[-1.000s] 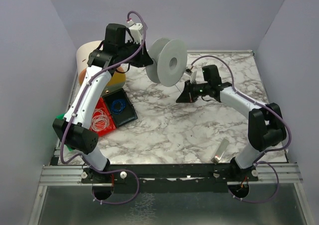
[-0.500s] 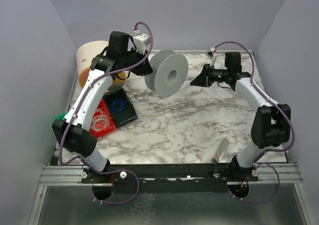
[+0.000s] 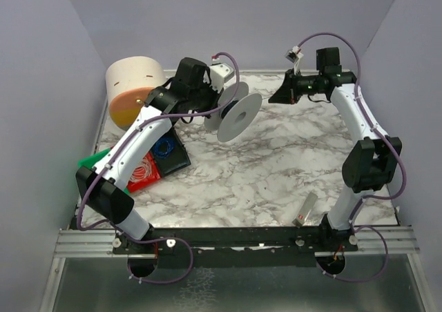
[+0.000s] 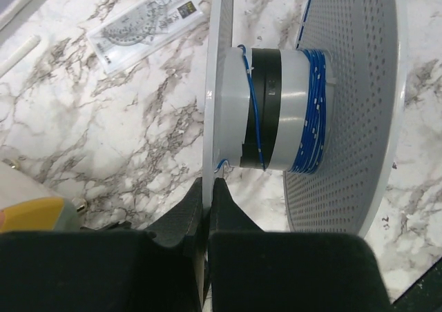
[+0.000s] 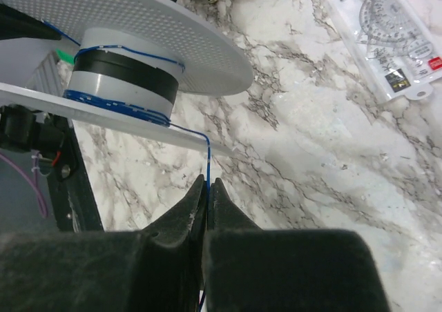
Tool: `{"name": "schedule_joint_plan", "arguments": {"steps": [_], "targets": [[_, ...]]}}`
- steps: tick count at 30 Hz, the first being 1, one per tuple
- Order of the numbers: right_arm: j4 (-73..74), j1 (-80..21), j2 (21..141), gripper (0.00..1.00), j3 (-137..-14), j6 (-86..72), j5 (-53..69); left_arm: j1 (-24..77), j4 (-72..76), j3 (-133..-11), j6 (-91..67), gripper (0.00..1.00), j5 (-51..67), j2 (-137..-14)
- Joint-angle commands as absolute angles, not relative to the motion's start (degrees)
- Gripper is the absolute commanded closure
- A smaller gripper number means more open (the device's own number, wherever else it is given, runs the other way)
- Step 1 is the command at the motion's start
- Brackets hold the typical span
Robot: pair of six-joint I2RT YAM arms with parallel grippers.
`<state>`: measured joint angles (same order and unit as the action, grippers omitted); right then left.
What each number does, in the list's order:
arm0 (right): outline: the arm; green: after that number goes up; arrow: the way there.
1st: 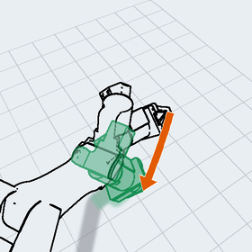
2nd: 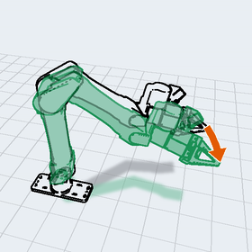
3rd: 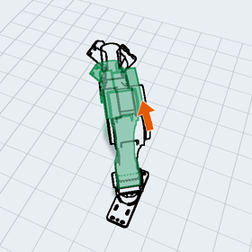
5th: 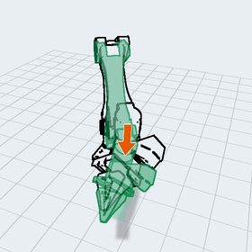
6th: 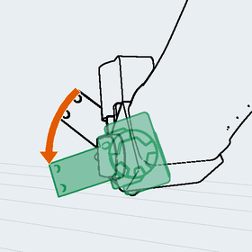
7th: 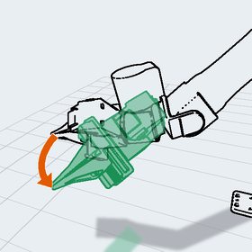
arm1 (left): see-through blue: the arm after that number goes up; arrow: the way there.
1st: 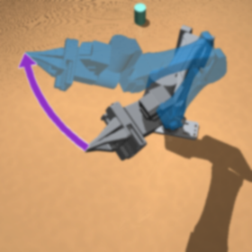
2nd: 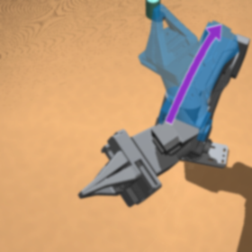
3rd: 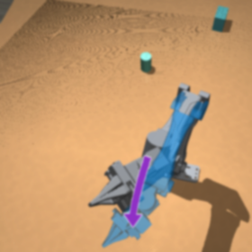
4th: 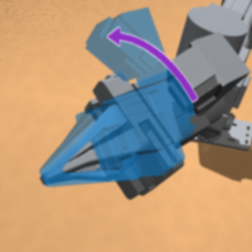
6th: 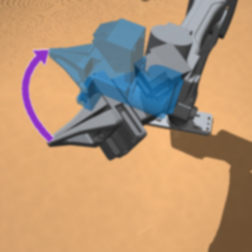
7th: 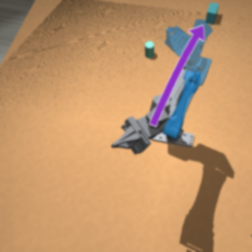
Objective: Wrap the cables
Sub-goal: Wrap the cable around the cable reel.
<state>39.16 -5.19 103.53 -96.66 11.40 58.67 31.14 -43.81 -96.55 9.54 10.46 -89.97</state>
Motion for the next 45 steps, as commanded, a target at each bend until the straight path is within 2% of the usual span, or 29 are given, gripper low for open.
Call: {"name": "schedule_joint_plan", "arguments": {"steps": [1, 9, 16, 24, 35, 38, 45], "targets": [[52.1, -4.8, 105.3, 0.99, -104.4, 20.9, 54.5, 33.2, -41.1, -95.8, 11.6, 1.00, -1.4, -88.7], [55.3, -5.5, 106.9, 0.99, -109.3, 21.7, 54.7, 36.7, -38.7, -94.7, 11.0, 1.00, -9.5, -90.8], [54.3, -7.7, 107.2, 0.99, -111.3, 21.0, 50.0, 39.9, -36.8, -94.9, 10.0, 1.00, -17.5, -93.2], [48.4, -12.0, 105.0, 0.99, -110.6, 12.4, 45.3, 41.0, -35.8, -96.3, 3.4, 1.00, -19.2, -97.0], [42.5, -16.6, 101.4, 0.99, -106.6, 3.1, 42.3, 42.1, -34.6, -98.0, -2.6, 1.00, -26.6, -101.2], [38.2, -17.9, 100.1, 0.99, -102.0, -0.6, 41.6, 42.0, -34.5, -98.9, -4.3, 1.00, -26.7, -101.6], [27.7, -19.9, 99.0, 1.00, -94.6, -10.9, 47.0, 42.0, -34.5, -100.1, -7.5, 1.00, -26.9, -102.9]]}}
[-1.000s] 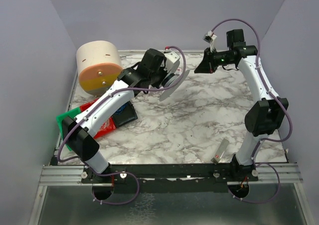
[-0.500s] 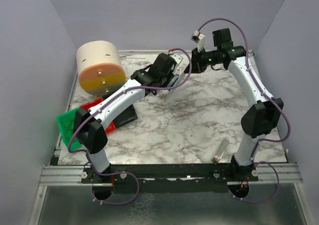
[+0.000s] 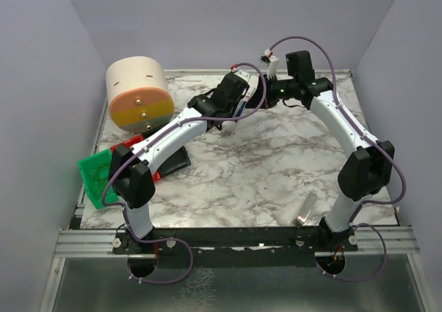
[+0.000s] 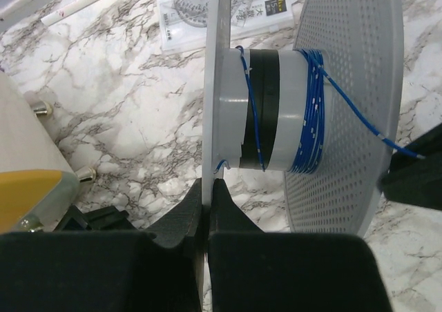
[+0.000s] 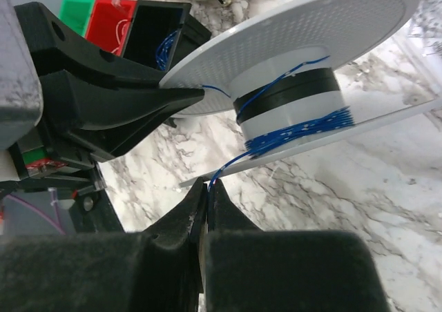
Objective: Wrap the cables
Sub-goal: Wrap the cable around the cable reel, then place the cable reel at the center of the board.
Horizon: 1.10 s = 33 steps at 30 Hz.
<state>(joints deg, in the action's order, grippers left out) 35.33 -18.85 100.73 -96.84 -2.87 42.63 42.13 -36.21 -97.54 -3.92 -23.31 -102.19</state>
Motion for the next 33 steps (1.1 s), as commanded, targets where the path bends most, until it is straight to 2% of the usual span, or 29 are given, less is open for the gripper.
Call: {"name": "schedule_joint_plan", "arguments": {"steps": [1, 14, 22, 26, 33], "targets": [[27.1, -20.0, 99.2, 1.00, -94.5, -11.9, 48.0, 42.0, -34.4, -100.1, -7.9, 1.00, -27.2, -103.0], [21.6, -26.6, 100.2, 0.99, -87.7, -15.0, 46.5, 41.8, -33.9, -102.4, -11.8, 1.00, -27.4, -104.0], [20.4, -28.1, 100.5, 0.99, -84.9, -14.5, 46.2, 39.1, -34.1, -102.5, -14.2, 1.00, -18.7, -103.5], [24.8, -27.7, 99.5, 0.98, -87.8, -9.4, 49.1, 35.6, -33.8, -101.4, -15.3, 1.00, -11.6, -102.7], [51.3, -23.6, 98.2, 0.53, -99.8, 10.9, 60.2, 28.0, -30.5, -96.1, -17.1, 1.00, 7.1, -101.6]]}}
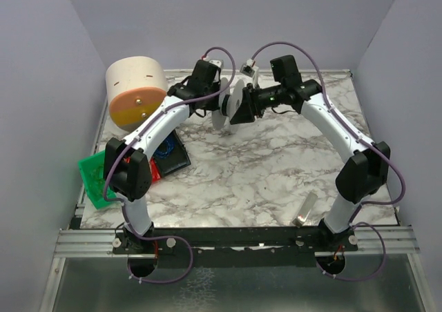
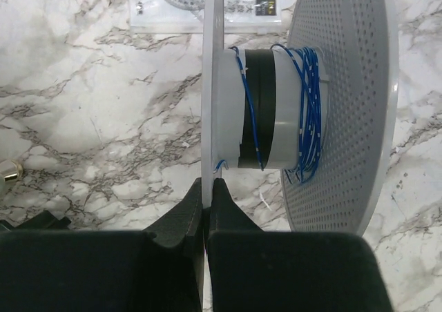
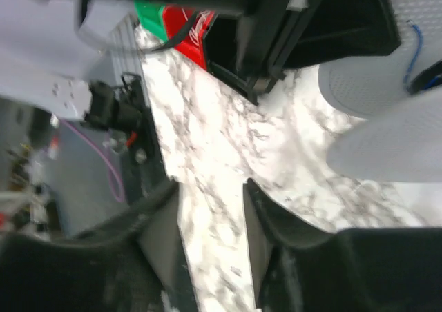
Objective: Wrap the cables
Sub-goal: Place the cable reel at the center of the board.
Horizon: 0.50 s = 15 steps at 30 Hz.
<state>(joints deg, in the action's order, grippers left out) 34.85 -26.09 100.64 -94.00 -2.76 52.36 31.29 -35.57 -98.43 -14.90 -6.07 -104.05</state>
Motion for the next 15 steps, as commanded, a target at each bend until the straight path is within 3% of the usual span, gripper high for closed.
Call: {"name": "schedule_joint_plan", "arguments": {"steps": [1, 6, 15], "targets": [[53.3, -23.1, 97.4, 0.46, -100.3, 12.7, 60.2, 27.6, -30.0, -95.6, -17.1, 1.00, 8.8, -101.6], [56.0, -20.6, 92.7, 0.32, -100.2, 17.0, 58.6, 26.8, -28.5, -94.1, -18.0, 1.00, 18.7, -103.0], [50.7, -15.2, 88.9, 0.31, -94.2, 14.3, 61.9, 26.0, -25.2, -91.9, -20.8, 1.00, 35.7, -106.6]]}}
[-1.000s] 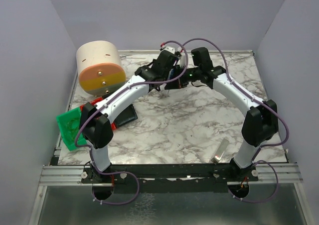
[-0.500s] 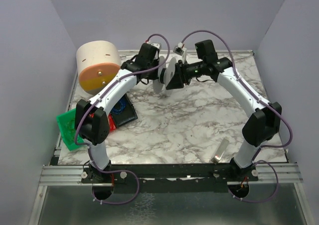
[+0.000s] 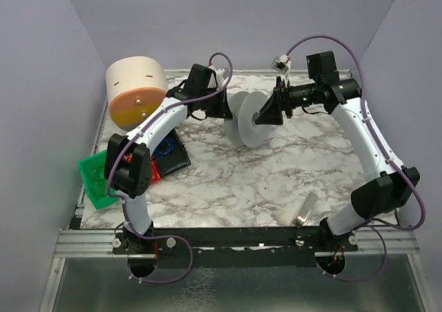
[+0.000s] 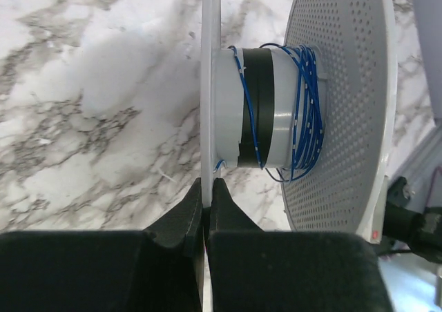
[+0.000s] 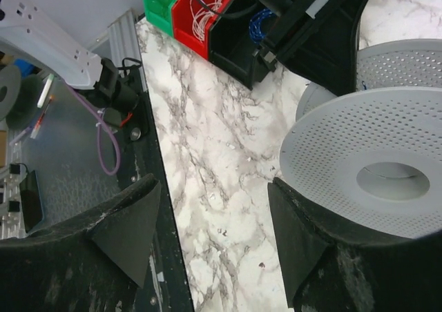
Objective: Wrap the cables
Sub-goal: Place the cable reel at the center of the board.
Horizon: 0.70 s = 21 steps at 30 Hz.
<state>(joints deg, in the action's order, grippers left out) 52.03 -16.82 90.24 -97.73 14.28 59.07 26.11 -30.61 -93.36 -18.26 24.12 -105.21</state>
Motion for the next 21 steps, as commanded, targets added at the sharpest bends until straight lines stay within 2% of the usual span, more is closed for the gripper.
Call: {"name": "schedule_joint_plan", "arguments": {"steps": [1, 13, 21], "targets": [[49.9, -14.7, 88.7, 0.31, -93.4, 14.0, 62.4, 25.9, -25.0, -91.5, -21.0, 1.00, 36.4, -106.9], [43.5, -9.2, 86.6, 0.31, -86.1, 12.0, 66.5, 26.0, -22.0, -90.3, -23.8, 1.00, 43.8, -114.5], [41.1, -7.5, 86.0, 0.31, -82.6, 11.7, 67.4, 25.2, -22.4, -92.2, -24.4, 1.00, 43.7, -120.7]]}}
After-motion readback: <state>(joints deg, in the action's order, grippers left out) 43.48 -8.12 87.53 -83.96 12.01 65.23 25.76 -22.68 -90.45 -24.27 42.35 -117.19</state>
